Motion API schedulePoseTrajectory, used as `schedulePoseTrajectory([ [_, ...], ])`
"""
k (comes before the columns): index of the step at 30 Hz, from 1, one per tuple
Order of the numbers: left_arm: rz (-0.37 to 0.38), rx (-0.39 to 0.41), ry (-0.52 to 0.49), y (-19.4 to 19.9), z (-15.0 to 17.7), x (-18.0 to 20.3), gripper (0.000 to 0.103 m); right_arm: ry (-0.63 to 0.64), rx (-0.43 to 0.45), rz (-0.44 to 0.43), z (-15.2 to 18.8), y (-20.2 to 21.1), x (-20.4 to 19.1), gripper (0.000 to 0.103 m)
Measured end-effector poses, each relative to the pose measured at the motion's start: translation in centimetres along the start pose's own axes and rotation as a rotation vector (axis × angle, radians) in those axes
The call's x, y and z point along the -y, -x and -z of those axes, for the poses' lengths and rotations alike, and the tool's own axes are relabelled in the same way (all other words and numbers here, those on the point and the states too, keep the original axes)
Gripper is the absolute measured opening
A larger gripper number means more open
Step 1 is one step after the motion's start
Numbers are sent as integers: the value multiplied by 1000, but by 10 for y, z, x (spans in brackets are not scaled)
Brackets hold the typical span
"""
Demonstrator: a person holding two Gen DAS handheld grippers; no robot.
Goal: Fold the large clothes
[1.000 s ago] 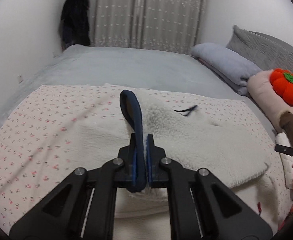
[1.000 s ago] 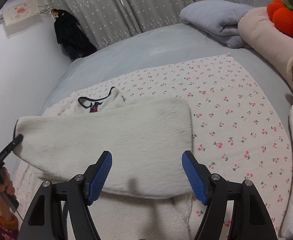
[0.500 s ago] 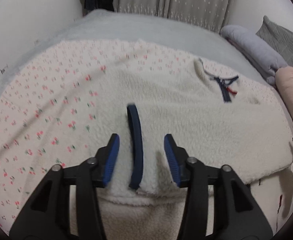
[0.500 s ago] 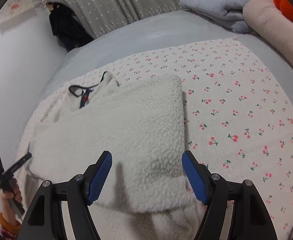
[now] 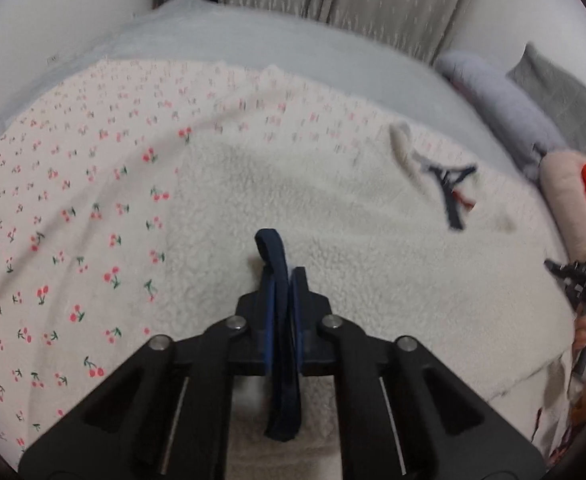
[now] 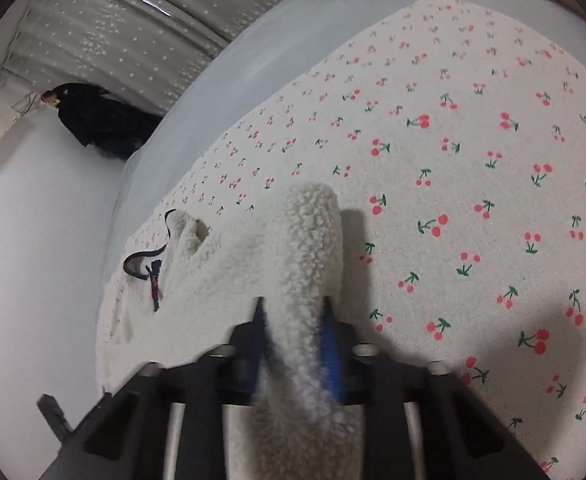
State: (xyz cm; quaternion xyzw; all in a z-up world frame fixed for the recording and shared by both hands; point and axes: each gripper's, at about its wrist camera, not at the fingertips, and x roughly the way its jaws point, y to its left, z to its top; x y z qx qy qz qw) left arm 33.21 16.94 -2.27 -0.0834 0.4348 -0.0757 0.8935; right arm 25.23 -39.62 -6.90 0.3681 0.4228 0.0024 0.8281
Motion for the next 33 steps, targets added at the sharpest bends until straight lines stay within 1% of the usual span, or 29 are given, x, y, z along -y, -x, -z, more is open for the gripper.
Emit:
schedulePoseTrajectory([
  [1,-7,48,0,6,0,1,8,1,68,-31,3,10,-1,18],
  [2,-23,75,-3,8,0,1,7,18,122,-41,6,17,-3,18],
  [3,-60,79,-12,3,0,1,7,53,149,3,9,17,-7,18],
  [4,-94,59,-28,-7,1,1,7,102,138,66,11,10,-10,18],
  [6,-153,-28,-74,-33,7,5,11,182,91,150,15,-6,-15,20],
  [7,-170,-34,-96,-37,9,7,11,196,90,166,17,-7,-17,22],
  [8,-187,-13,-123,-32,11,12,13,193,97,159,16,-1,-17,27],
  [9,-194,-7,-133,-25,10,15,21,188,101,149,16,6,-17,28],
  [10,-191,-6,-136,-18,9,17,27,198,108,141,16,17,-19,30],
  [11,-186,3,-134,-9,9,18,39,222,122,146,18,25,-22,32],
  [12,-176,35,-131,3,9,19,44,257,141,152,22,36,-27,32],
  [14,-129,95,-133,24,15,23,47,313,174,152,33,61,-34,32],
  [16,-61,108,-148,36,24,30,48,362,196,139,51,81,-40,32],
  [18,-15,91,-186,32,37,39,49,411,184,132,68,87,-44,32],
  [19,-19,71,-203,25,43,41,49,439,153,143,78,83,-43,31],
  [20,-41,38,-218,13,52,41,49,462,125,162,86,77,-40,31],
  [21,-64,9,-220,1,57,39,49,487,99,207,93,66,-36,31],
  [22,-64,11,-223,-5,63,37,49,508,73,266,97,53,-28,31],
  [23,-65,41,-233,-5,67,36,50,500,46,275,97,44,-20,32],
  [24,-76,42,-242,-2,66,39,50,460,34,238,95,43,-9,33],
  [26,-98,25,-241,7,63,44,50,372,52,157,90,57,1,39],
  [27,-94,20,-239,15,62,47,50,353,61,119,89,66,2,41],
  [28,-88,25,-243,20,62,49,50,362,76,98,91,76,3,41],
  [29,-86,34,-247,26,64,52,52,383,91,105,94,84,3,41],
  [31,-54,55,-257,38,67,64,56,418,104,143,101,93,4,42],
  [33,-10,68,-278,46,69,78,58,441,78,160,108,95,10,42],
])
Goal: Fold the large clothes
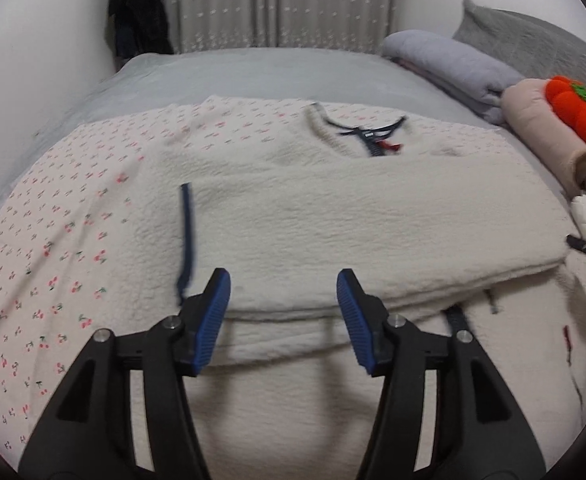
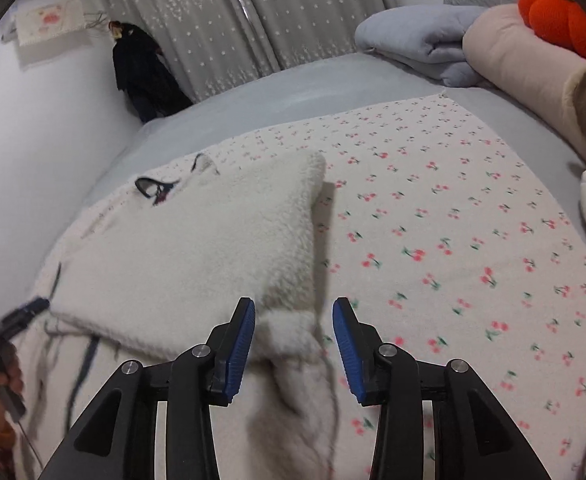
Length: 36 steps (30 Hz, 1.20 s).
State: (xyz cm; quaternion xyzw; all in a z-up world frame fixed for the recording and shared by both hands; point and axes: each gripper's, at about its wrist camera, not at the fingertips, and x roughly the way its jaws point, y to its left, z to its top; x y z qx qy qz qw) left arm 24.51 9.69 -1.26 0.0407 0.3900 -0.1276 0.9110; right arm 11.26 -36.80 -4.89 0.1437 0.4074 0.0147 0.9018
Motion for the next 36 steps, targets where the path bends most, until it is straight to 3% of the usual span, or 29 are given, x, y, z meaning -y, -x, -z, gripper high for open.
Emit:
schedulePoseTrajectory([
  [6,81,41,-91,-7,-23,61,64,105,-79,68,20,-13,-7,42],
  [11,111,-33,-122,-49,-26,96,64,110,-108,88,14,-33,-8,42],
  [13,132,-68,-113,-63,-20,102,64,124,-123,117,11,-44,-12,35],
  [14,128,-79,-106,-70,-14,103,65,161,-110,154,10,-42,-20,19],
  [17,127,-29,-129,-70,0,104,66,385,36,427,22,-26,-59,17],
  [18,141,-29,-118,-70,0,102,66,433,44,487,28,-32,-63,17],
  [19,161,-34,-104,-69,0,98,66,429,-25,502,33,-51,-55,17],
  [20,176,-35,-96,-70,0,95,66,424,-46,501,38,-63,-48,16],
  [23,180,-22,-104,-69,2,94,66,473,0,500,42,-55,-51,16],
  [25,195,-18,-90,-67,1,92,66,462,-14,449,43,-44,-43,18],
  [27,206,-25,-78,-60,0,89,66,399,-43,364,41,-24,-33,24],
  [32,227,-53,-18,-26,5,74,67,310,-40,294,42,30,-20,40],
  [36,201,-112,8,12,23,54,78,206,-41,196,51,65,-18,54],
])
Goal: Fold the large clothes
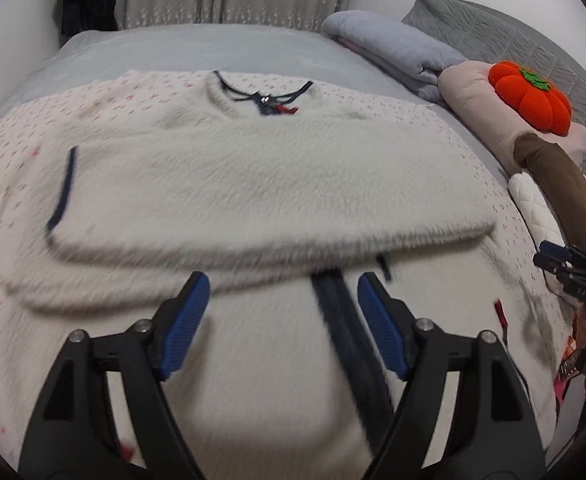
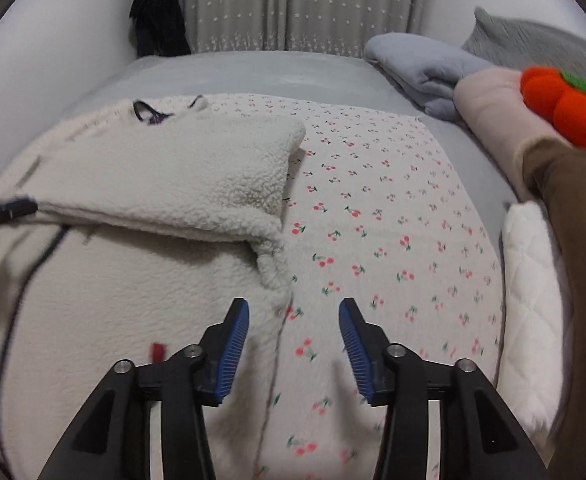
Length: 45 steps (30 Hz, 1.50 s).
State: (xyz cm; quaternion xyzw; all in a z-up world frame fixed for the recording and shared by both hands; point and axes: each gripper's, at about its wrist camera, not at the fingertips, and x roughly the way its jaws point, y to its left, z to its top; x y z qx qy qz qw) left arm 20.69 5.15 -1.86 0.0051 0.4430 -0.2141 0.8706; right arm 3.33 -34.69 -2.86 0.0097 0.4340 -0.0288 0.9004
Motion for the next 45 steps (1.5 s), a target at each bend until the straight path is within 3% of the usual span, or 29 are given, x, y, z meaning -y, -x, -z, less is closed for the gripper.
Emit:
schedulePoseTrajectory([
  [6,-75,-21,47,66,42,-41,84,-76,-30,-157,35,32,-16,72],
  [13,-146,-31,163,125,99,-99,87,-133,-91,-248,80,56,-19,79],
  [20,-129,-87,275,145,162,-138,87,-229,-112,-314,112,71,-10,80],
  [25,-42,-104,390,151,199,-157,87,-312,-137,-385,131,72,0,80],
  [31,134,-96,499,154,227,-165,86,-411,-168,-463,151,66,10,80],
  [39,231,-99,523,159,248,-155,86,-562,-182,-658,178,63,12,80],
  [45,278,-105,565,158,264,-149,75,-584,-217,-671,193,59,7,80],
])
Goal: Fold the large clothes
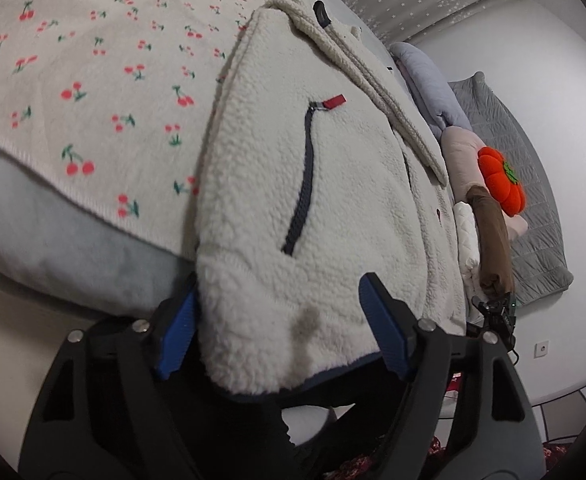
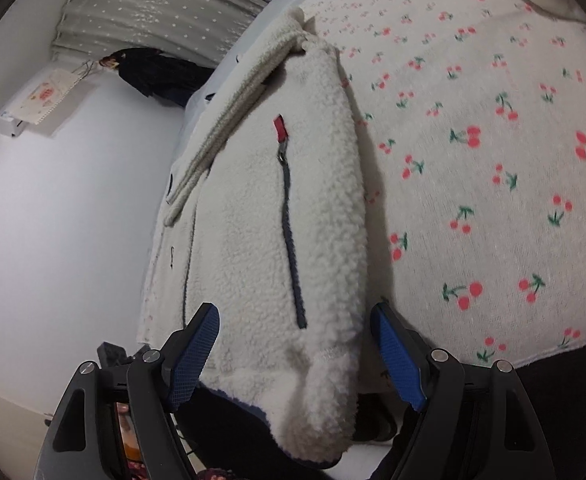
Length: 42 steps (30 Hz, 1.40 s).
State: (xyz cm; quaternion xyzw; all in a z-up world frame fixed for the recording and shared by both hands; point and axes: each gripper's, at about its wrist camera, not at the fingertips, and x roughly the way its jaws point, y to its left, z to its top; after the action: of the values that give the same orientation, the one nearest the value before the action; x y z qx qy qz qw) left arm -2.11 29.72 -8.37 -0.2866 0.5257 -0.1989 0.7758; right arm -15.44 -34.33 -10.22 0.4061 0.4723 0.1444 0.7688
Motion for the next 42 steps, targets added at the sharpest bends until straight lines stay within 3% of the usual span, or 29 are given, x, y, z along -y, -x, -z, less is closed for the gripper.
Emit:
schedulePoseTrajectory([
  [5,30,0,41,1,8,-6,66,-30,-35,-39,9,-4,0,70],
  [13,-9,-1,30,-3,16,-4,54,-8,-64,13,15,-7,-6,52],
  [19,-61,15,61,1,19,-4,33,26,-61,79,15,-8,-12,36],
  [21,-61,21,69,2,18,0,25,53,-54,89,18,-7,-16,26],
  [25,-49,52,57,11,16,15,19,71,-30,88,23,-1,-14,18],
  [34,68,200,-14,46,-3,60,14,212,132,-88,6,42,-63,13],
  [42,132,326,-82,61,-58,96,14,291,267,-174,-41,62,-104,13],
])
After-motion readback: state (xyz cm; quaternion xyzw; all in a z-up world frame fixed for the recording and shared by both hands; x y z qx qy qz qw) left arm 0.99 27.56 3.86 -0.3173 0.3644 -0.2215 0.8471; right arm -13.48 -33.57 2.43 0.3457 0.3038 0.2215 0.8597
